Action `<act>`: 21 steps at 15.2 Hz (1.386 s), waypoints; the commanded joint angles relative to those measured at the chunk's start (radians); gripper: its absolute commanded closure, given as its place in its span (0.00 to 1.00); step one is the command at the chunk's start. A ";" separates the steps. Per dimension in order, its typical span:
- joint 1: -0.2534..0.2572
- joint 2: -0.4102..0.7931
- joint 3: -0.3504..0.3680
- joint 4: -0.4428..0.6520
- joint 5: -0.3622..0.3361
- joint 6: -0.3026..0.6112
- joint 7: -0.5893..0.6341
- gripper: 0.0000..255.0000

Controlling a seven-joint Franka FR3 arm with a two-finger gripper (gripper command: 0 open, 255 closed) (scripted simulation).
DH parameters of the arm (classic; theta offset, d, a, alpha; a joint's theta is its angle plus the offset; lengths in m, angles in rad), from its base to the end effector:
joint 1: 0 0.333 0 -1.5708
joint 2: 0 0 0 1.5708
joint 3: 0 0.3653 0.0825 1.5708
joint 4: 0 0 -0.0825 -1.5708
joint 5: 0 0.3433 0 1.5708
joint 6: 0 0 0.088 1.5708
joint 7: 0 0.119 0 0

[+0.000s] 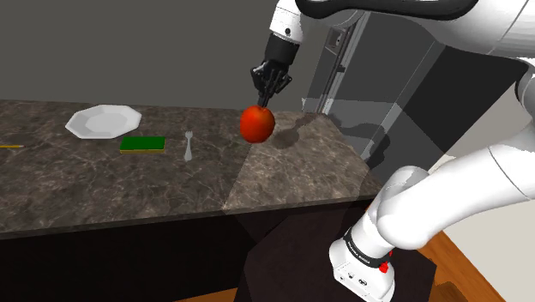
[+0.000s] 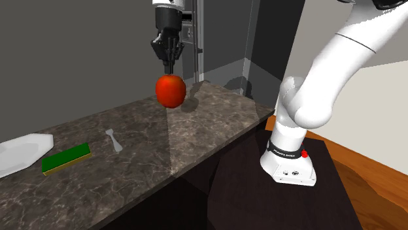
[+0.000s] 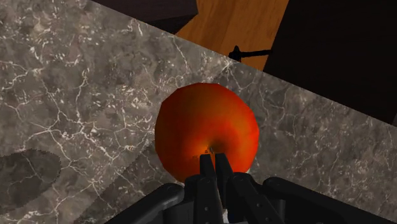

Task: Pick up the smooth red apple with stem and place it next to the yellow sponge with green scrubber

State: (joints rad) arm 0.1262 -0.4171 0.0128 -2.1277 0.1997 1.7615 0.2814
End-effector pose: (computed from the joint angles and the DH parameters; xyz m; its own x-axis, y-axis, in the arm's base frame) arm 0.3666 0.0725 0.6217 0.9846 -0.1747 -0.0077 -0.1727 -0.9651 -0.1970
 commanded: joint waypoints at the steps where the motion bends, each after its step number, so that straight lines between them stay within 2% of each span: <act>1: 0.015 0.049 0.030 0.041 0.009 0.017 0.040 1.00; 7: 0.055 0.205 0.112 0.190 0.012 0.047 0.158 1.00; 12: 0.091 0.355 0.171 0.350 -0.012 0.054 0.261 1.00; 17: 0.138 0.526 0.217 0.552 -0.060 0.036 0.364 1.00; 21: 0.191 0.685 0.242 0.760 -0.113 -0.006 0.444 1.00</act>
State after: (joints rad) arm 0.3029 0.2283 0.2485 -1.4171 0.1003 1.7641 0.7037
